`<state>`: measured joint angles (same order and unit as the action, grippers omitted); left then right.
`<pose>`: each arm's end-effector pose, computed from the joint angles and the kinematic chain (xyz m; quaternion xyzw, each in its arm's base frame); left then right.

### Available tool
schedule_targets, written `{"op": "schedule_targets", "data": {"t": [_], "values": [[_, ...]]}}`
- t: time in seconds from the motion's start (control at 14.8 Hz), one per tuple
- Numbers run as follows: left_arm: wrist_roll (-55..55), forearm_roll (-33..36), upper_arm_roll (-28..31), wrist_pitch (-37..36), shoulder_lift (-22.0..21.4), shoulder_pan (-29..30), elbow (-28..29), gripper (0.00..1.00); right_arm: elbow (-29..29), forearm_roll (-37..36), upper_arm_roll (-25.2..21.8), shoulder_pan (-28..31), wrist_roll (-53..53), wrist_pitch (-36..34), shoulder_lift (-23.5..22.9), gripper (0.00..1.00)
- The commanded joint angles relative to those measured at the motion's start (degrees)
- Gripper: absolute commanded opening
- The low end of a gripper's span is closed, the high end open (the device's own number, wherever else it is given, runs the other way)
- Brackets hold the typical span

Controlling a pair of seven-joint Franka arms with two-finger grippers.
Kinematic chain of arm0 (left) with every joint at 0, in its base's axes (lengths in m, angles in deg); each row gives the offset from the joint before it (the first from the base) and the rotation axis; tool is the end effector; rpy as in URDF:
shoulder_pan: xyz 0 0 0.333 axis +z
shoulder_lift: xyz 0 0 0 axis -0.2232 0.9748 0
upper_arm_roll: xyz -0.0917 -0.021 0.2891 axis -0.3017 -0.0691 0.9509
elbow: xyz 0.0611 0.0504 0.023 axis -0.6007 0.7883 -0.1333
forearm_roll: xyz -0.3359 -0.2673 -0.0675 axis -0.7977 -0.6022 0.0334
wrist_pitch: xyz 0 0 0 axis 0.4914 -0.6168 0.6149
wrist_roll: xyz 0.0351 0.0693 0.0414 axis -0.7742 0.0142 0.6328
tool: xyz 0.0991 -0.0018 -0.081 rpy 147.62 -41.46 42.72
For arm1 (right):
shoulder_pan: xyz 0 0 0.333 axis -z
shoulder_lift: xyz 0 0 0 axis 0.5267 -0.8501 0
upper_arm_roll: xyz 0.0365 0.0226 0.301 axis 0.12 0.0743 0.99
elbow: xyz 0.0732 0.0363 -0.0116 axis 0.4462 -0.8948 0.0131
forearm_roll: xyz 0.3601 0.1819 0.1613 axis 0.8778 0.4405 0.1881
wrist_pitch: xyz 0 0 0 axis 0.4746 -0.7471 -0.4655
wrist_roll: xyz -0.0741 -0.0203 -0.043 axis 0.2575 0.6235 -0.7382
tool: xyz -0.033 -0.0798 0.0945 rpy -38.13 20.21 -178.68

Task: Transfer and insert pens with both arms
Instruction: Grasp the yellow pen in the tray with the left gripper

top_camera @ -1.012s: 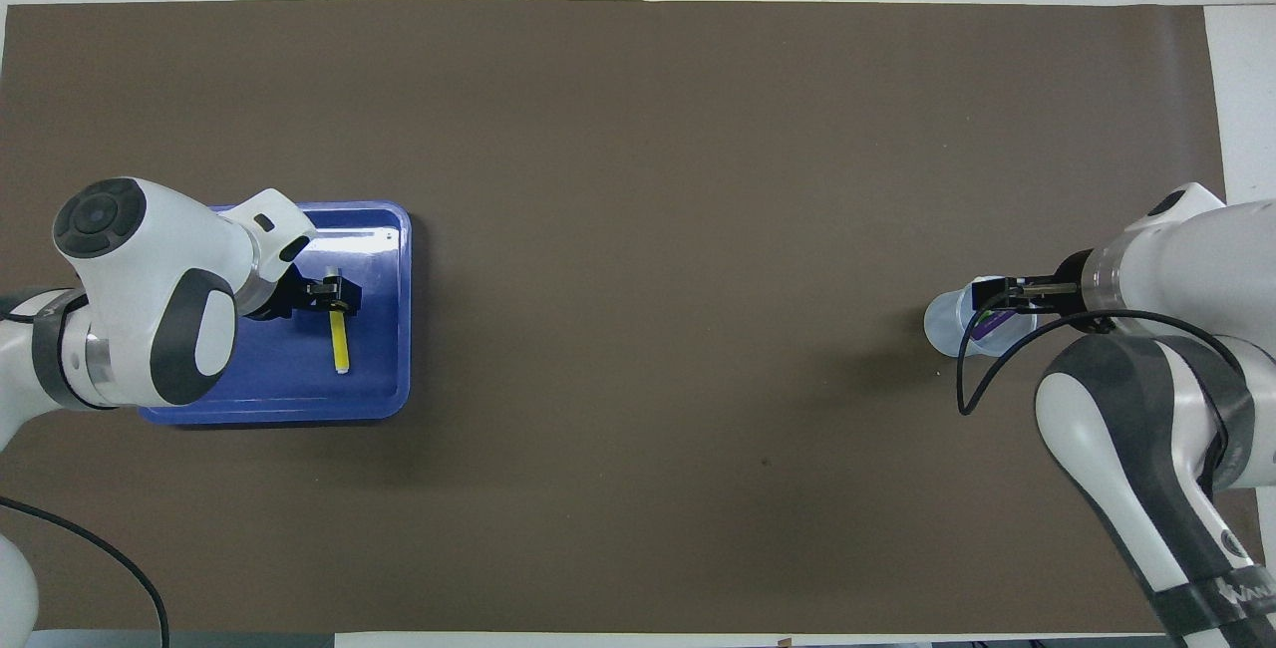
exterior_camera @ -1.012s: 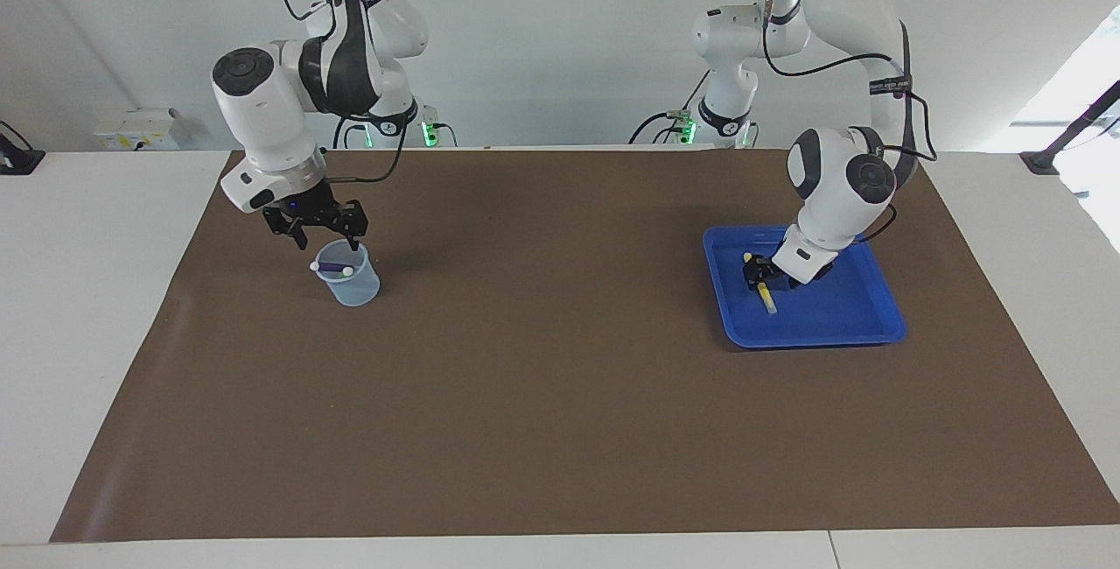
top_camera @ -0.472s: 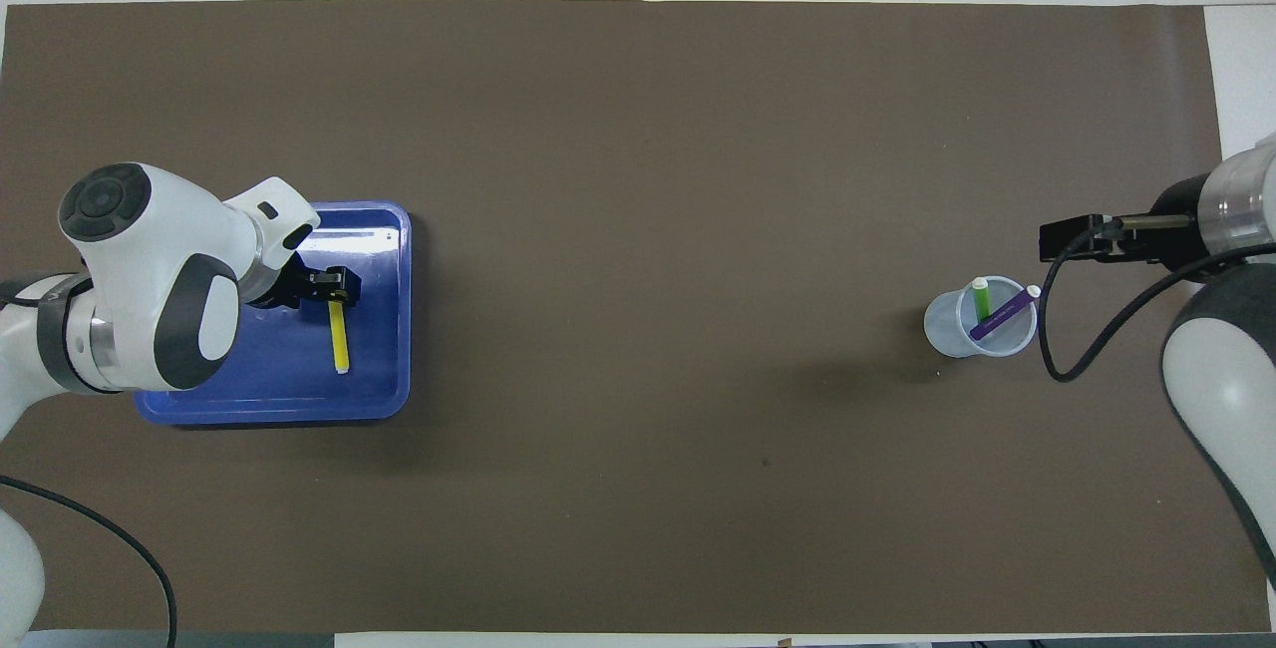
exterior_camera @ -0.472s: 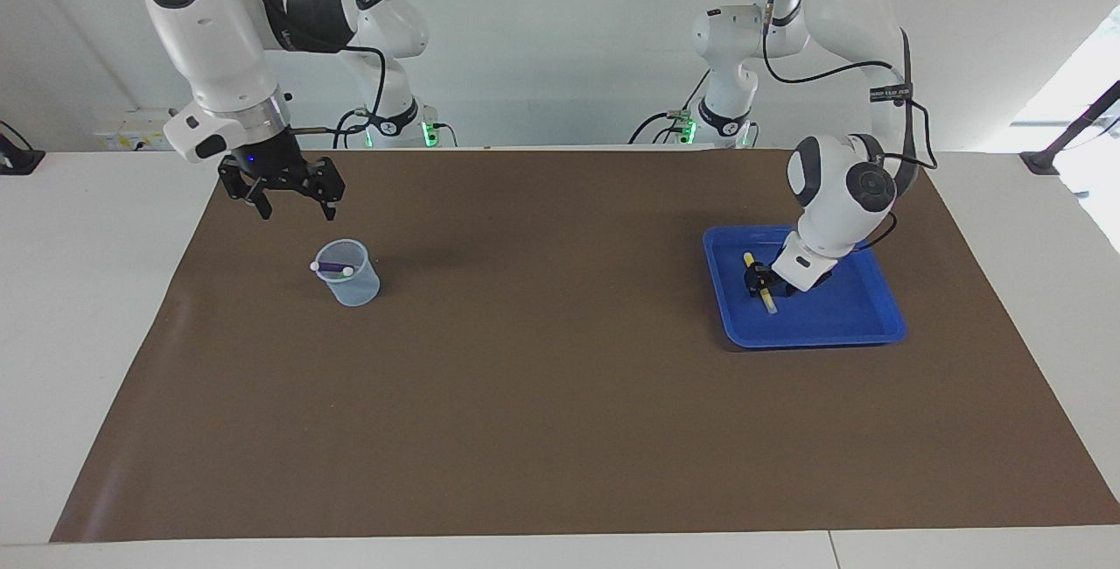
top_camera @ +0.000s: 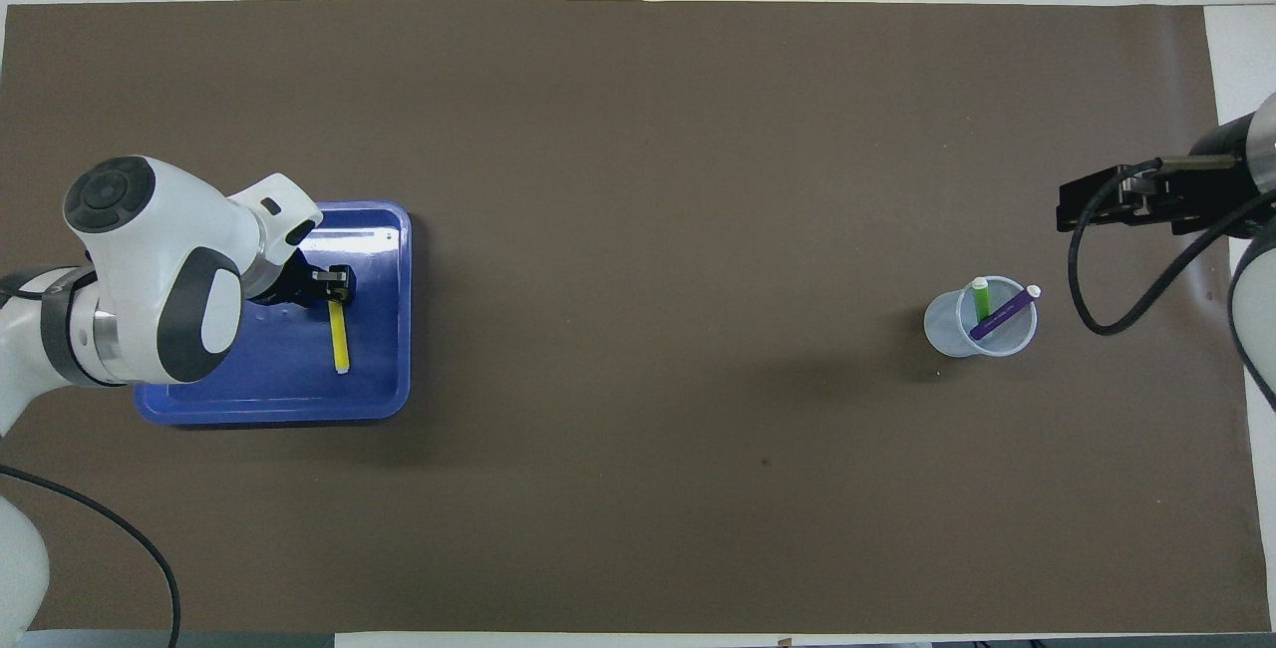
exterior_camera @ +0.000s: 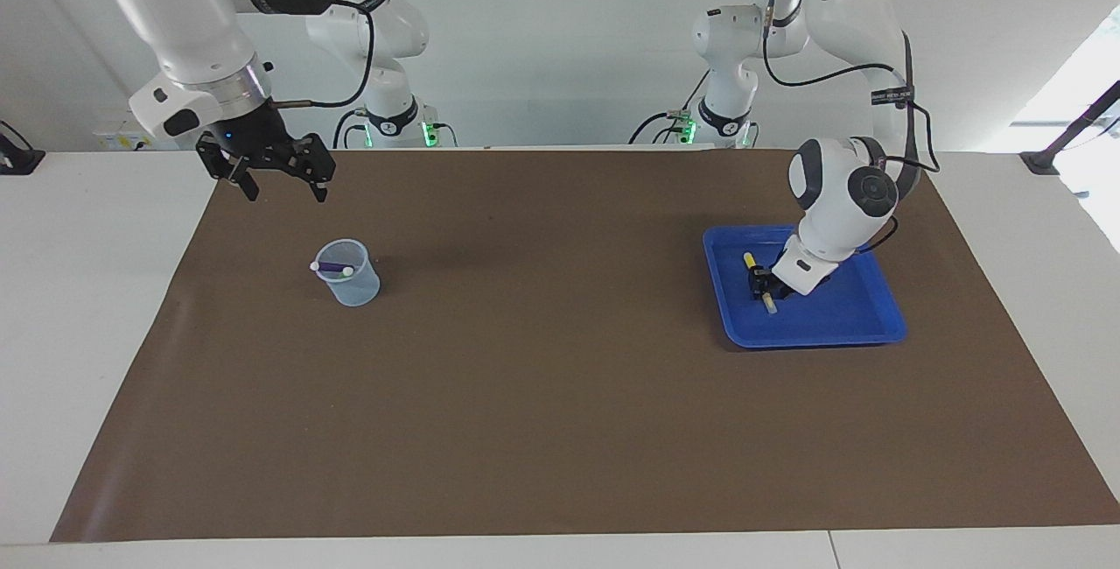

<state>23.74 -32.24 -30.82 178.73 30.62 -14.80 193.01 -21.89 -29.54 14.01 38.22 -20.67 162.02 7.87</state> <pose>0.5805 -0.0756 0.2393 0.9979 -0.0304 -0.0547 0.0184 0.6021 0.0223 0.5673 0.9997 -0.0248 0.0004 0.0039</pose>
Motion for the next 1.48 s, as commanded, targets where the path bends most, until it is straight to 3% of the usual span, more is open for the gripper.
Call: {"op": "schedule_targets", "data": {"t": [0.0,0.13,0.74,1.15,1.42], "values": [[0.17,0.88,0.21,-1.23,0.60,-0.21,-0.99,0.19,1.56,-0.21,0.37,-0.99,-0.96,-1.56,-0.99,1.00],[0.17,0.88,0.21,-1.41,0.60,-0.03,-1.16,0.00,1.30,-0.21,0.37,-1.00,-1.05,-1.99,-0.90,1.00],[0.26,0.44,0.30,-5.35,0.16,1.46,-2.91,0.00,1.30,-0.21,0.37,-1.00,-1.05,-2.44,-0.72,1.00],[0.95,-5.17,0.39,-17.38,-0.72,4.01,-11.34,0.00,1.12,-0.13,0.46,-1.00,-1.05,-2.26,-0.72,1.00],[11.82,-11.07,0.56,-26.79,-1.77,4.19,-19.25,0.00,1.21,-0.13,0.46,-1.00,-1.05,-2.00,-0.81,1.00]]}}
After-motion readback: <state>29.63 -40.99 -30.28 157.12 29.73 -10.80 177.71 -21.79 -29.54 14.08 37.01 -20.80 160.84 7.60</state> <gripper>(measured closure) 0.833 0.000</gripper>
